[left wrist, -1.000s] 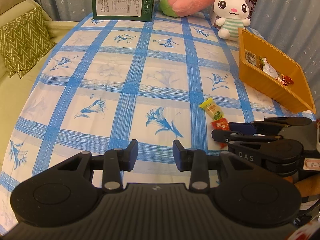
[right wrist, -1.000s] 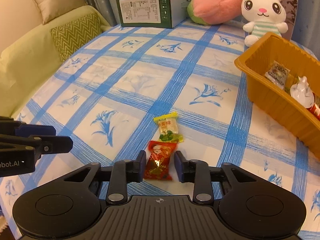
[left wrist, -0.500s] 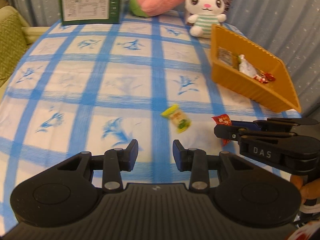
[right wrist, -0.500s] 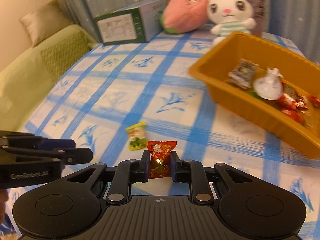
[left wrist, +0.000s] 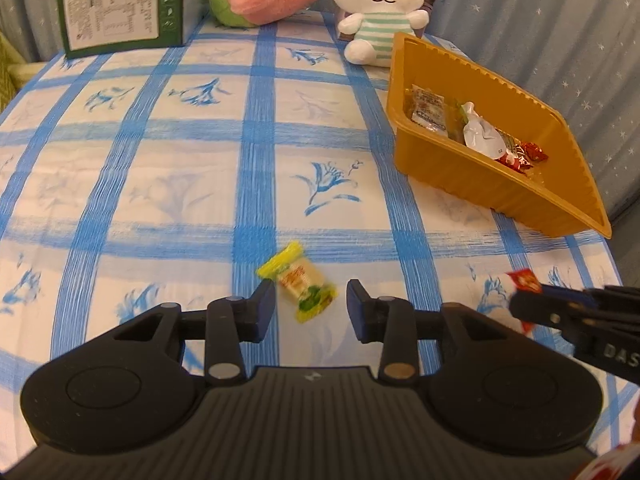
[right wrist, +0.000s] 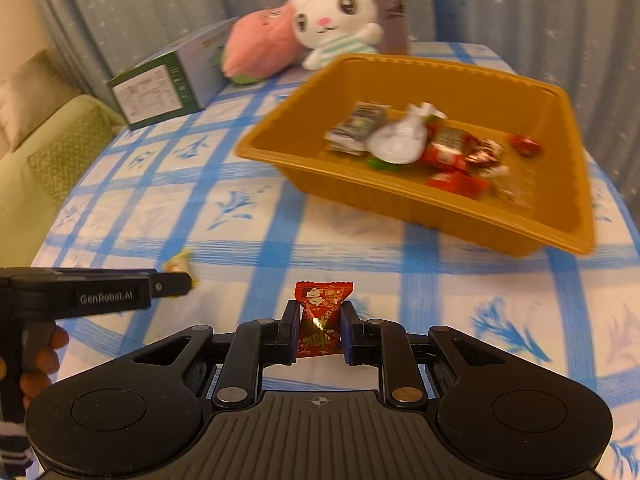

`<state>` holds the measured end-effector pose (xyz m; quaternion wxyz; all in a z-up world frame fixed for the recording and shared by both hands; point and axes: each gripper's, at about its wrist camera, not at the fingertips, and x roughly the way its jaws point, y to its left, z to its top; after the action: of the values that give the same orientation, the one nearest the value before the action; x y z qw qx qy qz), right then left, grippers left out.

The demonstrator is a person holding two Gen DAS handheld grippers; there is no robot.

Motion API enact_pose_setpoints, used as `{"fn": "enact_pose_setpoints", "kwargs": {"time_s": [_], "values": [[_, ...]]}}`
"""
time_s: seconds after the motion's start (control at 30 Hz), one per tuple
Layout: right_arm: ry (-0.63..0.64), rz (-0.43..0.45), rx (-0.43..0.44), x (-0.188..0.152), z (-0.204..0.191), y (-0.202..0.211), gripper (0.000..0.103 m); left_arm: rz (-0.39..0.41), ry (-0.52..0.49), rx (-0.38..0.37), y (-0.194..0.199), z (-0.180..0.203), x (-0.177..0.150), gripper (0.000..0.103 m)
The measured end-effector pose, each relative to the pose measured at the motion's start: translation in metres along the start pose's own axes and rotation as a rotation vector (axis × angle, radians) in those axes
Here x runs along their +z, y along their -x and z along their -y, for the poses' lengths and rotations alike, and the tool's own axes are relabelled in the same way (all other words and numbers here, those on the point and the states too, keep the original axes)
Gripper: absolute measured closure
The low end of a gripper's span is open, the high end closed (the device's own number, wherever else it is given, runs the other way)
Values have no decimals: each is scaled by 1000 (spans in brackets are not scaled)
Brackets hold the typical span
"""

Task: Organize snacks
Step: 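Grasp the yellow-green candy packet with the left gripper while the right holds its candy, then carry the yellow-green packet over the tray while the right carries the red candy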

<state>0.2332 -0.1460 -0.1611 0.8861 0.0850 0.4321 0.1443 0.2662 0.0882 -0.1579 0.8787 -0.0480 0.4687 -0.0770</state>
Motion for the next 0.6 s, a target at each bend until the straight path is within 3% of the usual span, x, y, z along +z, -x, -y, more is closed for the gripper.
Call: {"fn": "enact_pose_setpoints", "kwargs": {"time_s": [0.3,0.6], "values": [[-61,10,-43,-9,20,16,82,-3,-74,29,-15,13,8,69],[-65,10,-43,-13,22,21,82,-9,-96,38,-13,10,7,83]]}}
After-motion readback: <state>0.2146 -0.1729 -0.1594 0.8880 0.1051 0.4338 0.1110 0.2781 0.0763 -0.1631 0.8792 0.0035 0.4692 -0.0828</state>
